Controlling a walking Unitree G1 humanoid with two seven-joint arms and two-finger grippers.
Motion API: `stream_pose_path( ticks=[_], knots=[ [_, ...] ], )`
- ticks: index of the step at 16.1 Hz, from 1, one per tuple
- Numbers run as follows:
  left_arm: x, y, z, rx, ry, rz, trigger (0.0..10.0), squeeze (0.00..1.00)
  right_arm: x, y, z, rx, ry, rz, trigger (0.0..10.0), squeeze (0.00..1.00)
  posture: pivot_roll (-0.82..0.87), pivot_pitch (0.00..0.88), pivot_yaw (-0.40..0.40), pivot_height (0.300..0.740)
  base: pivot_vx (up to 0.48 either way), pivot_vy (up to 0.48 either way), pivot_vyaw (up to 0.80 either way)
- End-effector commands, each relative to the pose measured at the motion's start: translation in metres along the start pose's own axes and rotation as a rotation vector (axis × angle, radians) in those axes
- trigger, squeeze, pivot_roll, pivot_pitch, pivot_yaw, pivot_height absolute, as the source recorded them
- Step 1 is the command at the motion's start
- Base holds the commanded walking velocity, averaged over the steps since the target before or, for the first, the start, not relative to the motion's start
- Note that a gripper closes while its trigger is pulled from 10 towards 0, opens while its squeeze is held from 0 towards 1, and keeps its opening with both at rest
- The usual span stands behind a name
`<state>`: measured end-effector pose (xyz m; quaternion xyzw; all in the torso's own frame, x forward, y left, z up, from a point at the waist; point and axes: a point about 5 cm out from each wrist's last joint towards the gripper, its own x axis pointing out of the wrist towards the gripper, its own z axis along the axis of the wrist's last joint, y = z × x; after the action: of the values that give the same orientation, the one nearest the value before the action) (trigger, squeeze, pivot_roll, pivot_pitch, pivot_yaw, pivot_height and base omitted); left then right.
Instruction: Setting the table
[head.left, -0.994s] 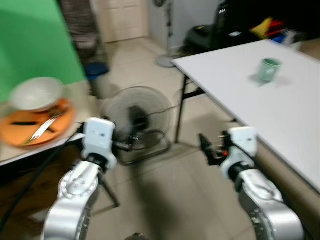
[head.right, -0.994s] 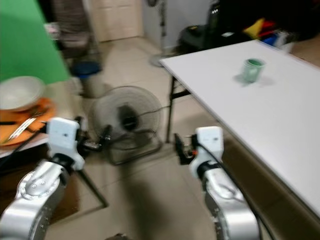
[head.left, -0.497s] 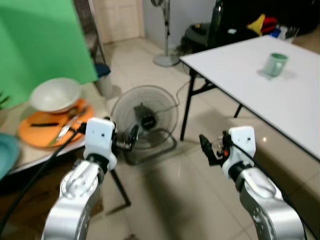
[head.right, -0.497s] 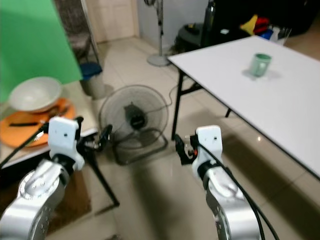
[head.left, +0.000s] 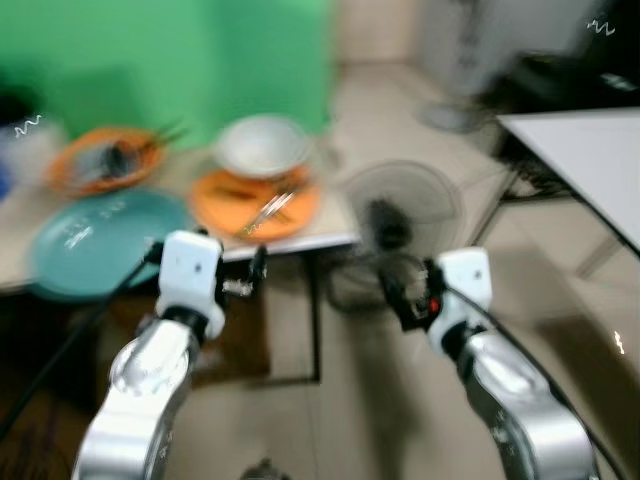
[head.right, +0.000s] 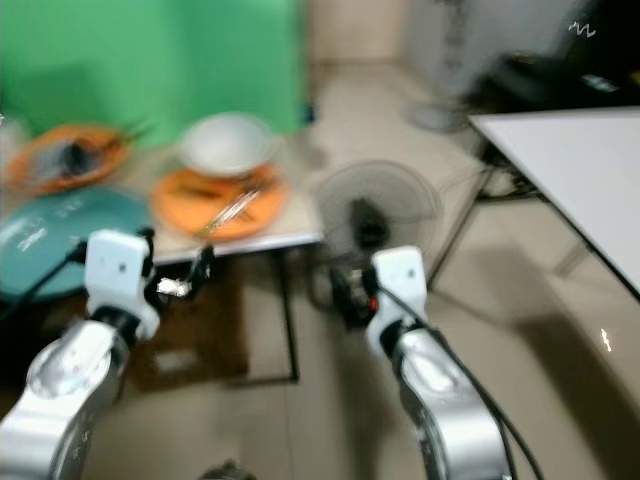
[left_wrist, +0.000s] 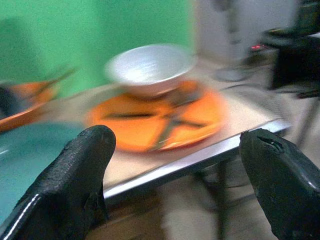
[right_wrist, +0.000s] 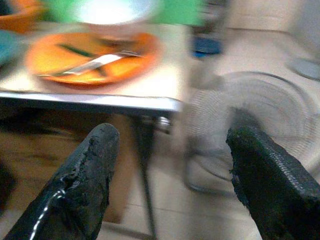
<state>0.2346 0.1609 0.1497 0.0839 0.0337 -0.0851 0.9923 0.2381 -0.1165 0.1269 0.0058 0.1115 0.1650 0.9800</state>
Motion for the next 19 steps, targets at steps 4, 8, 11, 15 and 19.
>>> stream_pose_path(
  ticks=[4, 8, 11, 15, 19],
  knots=[
    [-0.0003, -0.0017, 0.0078, 0.005, -0.039, -0.016, 10.0, 0.0, 0.0057, -0.0103, 0.0056, 0.027, -0.036, -0.056, 10.0, 0.0, 0.19, 0.0, 0.002, 0.74, 0.063, 0.0, 0.6],
    [0.0001, -0.0008, 0.0078, 0.002, -0.039, -0.02, 10.0, 0.0, 0.0074, -0.0123, 0.0066, 0.03, -0.042, -0.069, 10.0, 0.0, 0.19, 0.0, 0.003, 0.74, 0.287, 0.0, 0.0],
    [0.0006, -0.0012, 0.008, -0.003, -0.038, -0.03, 10.0, 0.0, 0.0087, -0.0124, 0.0076, 0.033, -0.048, -0.075, 10.0, 0.0, 0.19, 0.0, 0.005, 0.74, 0.32, 0.0, 0.0],
    [0.0015, -0.0012, 0.0078, -0.002, -0.035, -0.032, 10.0, 0.0, 0.0089, -0.013, 0.0083, 0.036, -0.05, -0.081, 10.0, 0.0, 0.19, 0.0, 0.007, 0.74, 0.356, 0.0, 0.0],
    [0.0016, -0.0013, 0.0075, -0.004, -0.035, -0.033, 10.0, 0.0, 0.0095, -0.0132, 0.0094, 0.036, -0.055, -0.082, 10.0, 0.0, 0.19, 0.0, 0.005, 0.74, 0.353, 0.0, 0.0]
  ],
)
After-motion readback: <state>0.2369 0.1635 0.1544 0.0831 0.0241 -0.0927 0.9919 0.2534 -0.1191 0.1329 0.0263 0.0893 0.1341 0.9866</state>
